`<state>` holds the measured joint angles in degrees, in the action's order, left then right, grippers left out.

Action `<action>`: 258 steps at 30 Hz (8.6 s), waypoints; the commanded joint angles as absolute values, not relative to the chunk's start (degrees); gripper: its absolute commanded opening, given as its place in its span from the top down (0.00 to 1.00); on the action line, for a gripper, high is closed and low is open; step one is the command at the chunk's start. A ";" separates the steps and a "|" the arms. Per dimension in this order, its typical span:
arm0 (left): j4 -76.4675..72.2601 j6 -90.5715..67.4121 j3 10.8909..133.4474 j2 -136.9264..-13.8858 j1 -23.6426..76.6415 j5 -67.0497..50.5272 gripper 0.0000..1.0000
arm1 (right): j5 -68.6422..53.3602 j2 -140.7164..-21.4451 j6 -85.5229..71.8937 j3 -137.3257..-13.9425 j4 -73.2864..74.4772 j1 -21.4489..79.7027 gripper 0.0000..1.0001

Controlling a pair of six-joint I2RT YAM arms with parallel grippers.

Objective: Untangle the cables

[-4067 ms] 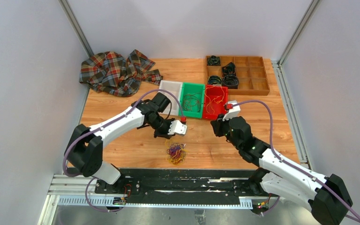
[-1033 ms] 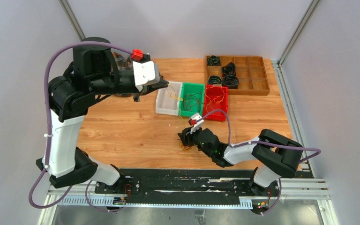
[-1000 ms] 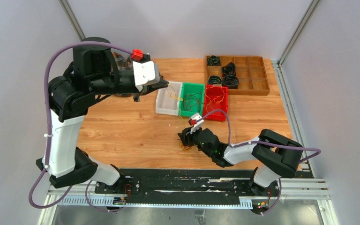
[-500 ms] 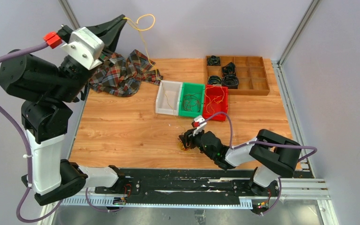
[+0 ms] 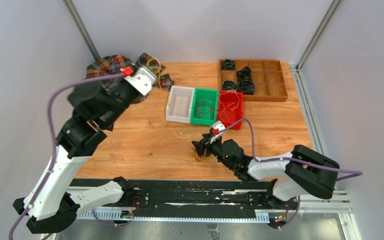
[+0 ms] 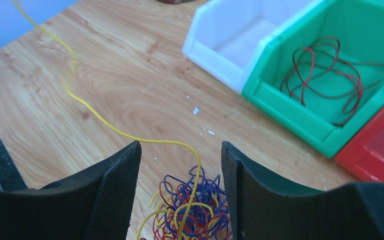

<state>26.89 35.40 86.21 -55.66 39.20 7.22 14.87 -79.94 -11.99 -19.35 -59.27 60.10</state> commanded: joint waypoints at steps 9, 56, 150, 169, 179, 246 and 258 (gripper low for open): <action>40.34 35.50 62.78 -50.92 35.99 6.25 0.99 | 6.93 -71.95 -7.88 -23.44 -47.97 58.75 0.61; 51.44 45.43 74.99 -95.93 42.98 -24.84 0.98 | 13.33 -49.85 -12.24 -18.51 -31.35 51.24 0.51; 79.74 55.79 126.08 -73.56 45.88 -11.93 1.00 | 14.93 -87.74 -7.07 -20.36 -56.10 60.82 0.53; 77.25 61.89 122.20 -70.48 45.88 -9.62 1.00 | 9.89 -64.79 -0.86 -30.37 -39.32 60.82 0.24; 76.93 67.15 110.72 -67.19 45.88 -13.03 1.00 | -9.80 -56.89 1.10 -45.10 -26.90 60.82 0.21; 61.96 44.56 97.39 -62.58 45.21 2.99 0.02 | 6.19 -79.18 3.21 -63.34 -9.34 24.05 1.00; 61.96 45.14 95.49 -61.00 43.38 1.14 0.02 | 10.79 -89.63 0.37 -62.83 -1.75 23.28 0.85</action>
<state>63.02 45.60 96.38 -61.82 44.53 2.09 9.78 -87.66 2.57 -63.24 -5.82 24.60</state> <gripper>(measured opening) 0.977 0.076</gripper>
